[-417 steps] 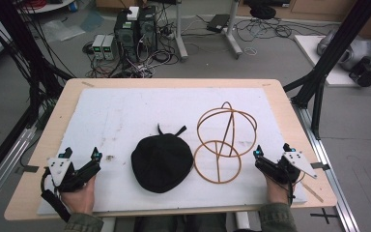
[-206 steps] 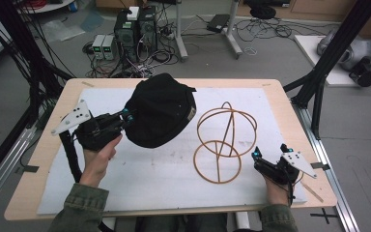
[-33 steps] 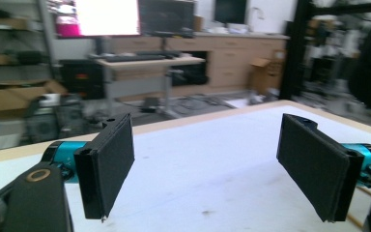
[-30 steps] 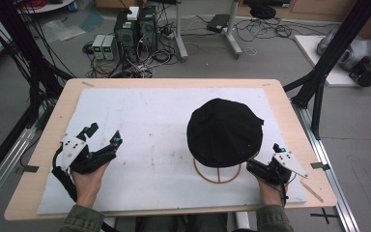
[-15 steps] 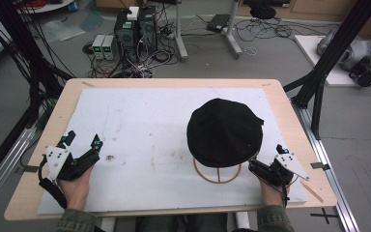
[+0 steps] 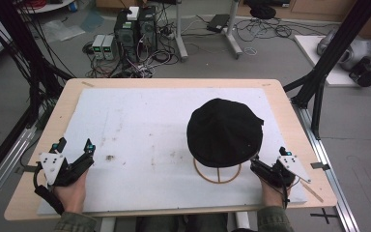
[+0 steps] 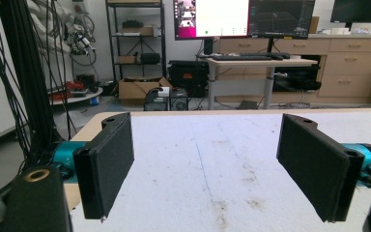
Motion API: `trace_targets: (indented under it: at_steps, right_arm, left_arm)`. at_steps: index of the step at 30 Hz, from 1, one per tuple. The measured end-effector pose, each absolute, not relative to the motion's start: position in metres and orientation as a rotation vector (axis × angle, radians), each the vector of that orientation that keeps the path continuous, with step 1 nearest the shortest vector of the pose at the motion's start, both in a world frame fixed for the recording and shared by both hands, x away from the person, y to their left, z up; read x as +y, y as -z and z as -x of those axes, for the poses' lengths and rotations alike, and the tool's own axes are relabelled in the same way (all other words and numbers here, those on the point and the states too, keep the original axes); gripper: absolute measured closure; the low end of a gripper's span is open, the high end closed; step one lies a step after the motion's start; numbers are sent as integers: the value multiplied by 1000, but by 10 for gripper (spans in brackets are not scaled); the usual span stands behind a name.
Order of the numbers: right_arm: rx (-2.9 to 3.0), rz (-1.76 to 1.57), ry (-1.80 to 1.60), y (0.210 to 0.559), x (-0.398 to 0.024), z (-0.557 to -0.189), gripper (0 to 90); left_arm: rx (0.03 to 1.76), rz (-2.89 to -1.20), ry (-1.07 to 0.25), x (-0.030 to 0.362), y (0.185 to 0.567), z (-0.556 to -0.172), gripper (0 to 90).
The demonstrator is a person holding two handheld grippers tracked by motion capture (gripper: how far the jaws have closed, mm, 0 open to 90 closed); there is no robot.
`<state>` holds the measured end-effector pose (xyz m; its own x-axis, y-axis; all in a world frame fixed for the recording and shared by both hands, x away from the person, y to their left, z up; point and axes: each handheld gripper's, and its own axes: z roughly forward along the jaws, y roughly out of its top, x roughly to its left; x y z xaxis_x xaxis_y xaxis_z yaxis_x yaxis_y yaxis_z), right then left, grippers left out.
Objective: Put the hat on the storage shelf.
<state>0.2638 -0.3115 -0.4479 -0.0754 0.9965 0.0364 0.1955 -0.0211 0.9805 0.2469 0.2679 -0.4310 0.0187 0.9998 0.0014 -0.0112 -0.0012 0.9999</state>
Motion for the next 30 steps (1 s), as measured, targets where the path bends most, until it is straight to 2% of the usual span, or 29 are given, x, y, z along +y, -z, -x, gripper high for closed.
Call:
trace_targets:
  at_steps: [30]
  right_arm:
    - [1392,-1333,-1214,445,-314,-263,36]
  left_arm:
    - [1198,-1245,-1135,264,436,-248,221]
